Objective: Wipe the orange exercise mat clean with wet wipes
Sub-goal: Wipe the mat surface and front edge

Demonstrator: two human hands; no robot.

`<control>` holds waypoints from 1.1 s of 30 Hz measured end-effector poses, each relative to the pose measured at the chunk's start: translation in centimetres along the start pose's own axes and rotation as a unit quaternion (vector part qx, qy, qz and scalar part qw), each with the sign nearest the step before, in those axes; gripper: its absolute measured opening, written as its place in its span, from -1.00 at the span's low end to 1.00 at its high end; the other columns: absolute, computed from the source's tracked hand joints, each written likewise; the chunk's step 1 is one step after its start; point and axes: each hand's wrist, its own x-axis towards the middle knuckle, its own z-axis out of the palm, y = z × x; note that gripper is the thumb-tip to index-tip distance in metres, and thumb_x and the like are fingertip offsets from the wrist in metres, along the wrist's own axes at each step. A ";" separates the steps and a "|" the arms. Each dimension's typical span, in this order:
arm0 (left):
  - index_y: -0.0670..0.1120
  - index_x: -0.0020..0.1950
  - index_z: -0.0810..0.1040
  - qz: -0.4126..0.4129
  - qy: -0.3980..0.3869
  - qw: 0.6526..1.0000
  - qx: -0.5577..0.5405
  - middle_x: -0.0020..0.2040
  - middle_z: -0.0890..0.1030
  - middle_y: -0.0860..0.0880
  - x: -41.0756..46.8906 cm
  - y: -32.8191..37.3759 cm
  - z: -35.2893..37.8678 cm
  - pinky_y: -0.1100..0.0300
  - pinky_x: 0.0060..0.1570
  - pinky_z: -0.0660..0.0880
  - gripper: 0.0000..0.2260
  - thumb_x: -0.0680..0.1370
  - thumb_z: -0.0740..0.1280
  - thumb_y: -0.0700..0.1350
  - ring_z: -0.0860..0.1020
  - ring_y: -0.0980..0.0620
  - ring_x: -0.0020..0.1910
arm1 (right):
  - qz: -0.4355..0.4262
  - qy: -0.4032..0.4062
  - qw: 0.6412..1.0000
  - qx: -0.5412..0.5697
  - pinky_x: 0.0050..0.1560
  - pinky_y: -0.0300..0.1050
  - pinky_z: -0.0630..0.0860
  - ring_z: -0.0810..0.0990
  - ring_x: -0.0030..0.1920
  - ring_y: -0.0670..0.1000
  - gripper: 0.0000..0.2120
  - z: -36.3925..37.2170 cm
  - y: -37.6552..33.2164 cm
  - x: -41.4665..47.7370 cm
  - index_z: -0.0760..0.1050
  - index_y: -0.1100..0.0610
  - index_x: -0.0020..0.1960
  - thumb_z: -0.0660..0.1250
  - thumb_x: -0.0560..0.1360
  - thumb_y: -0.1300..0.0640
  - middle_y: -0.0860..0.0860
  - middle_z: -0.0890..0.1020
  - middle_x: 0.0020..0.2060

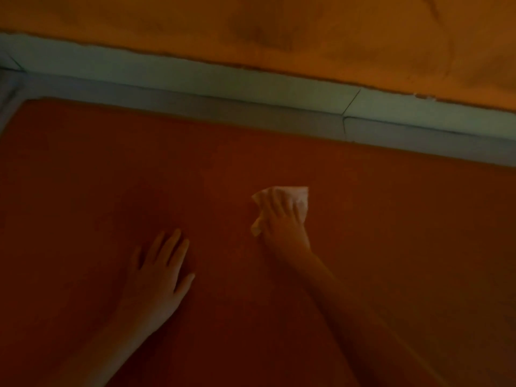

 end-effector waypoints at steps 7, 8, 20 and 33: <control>-0.14 0.34 0.49 -0.009 -0.010 1.000 0.014 0.39 0.42 -0.15 0.5 -0.1 -0.8 -0.28 0.14 0.43 -0.30 0.60 -0.20 0.27 0.32 -0.16 0.36 | -0.046 0.005 0.994 -0.098 0.46 0.34 -0.19 -0.28 0.52 0.17 -0.36 -2.3 5.4 4.1 -0.21 0.04 0.57 0.04 0.61 -0.01 0.08 -0.22 0.54; -0.14 0.34 0.50 -0.010 -0.010 1.000 0.013 0.39 0.41 -0.14 0.6 -0.1 -0.9 -0.27 0.16 0.42 -0.30 0.60 -0.21 0.27 0.33 -0.15 0.36 | 0.005 0.021 0.998 -0.067 0.47 0.35 -0.16 -0.27 0.52 0.17 -0.39 -2.6 6.1 5.8 -0.18 0.04 0.57 0.03 0.63 0.00 0.09 -0.20 0.55; -0.11 0.47 0.32 -0.010 -0.033 0.999 0.034 0.49 0.27 -0.12 2.9 -1.1 -2.1 -0.29 0.25 0.34 -0.31 0.57 -0.11 0.32 0.20 -0.13 0.45 | -0.022 0.023 0.989 -0.145 0.45 0.31 0.04 -0.04 0.52 0.22 -0.42 -5.8 8.3 13.1 0.04 0.08 0.56 0.15 0.60 0.08 0.11 0.03 0.55; -0.15 0.47 0.33 -0.001 -0.043 0.999 0.025 0.50 0.26 -0.16 3.2 -1.0 -1.7 -0.33 0.28 0.29 -0.30 0.57 -0.11 0.31 0.19 -0.17 0.46 | -0.079 0.001 0.996 -0.040 0.40 0.13 -0.37 -0.34 0.50 0.08 -0.43 -3.7 5.8 5.8 -0.24 -0.04 0.56 -0.04 0.65 -0.05 -0.03 -0.28 0.51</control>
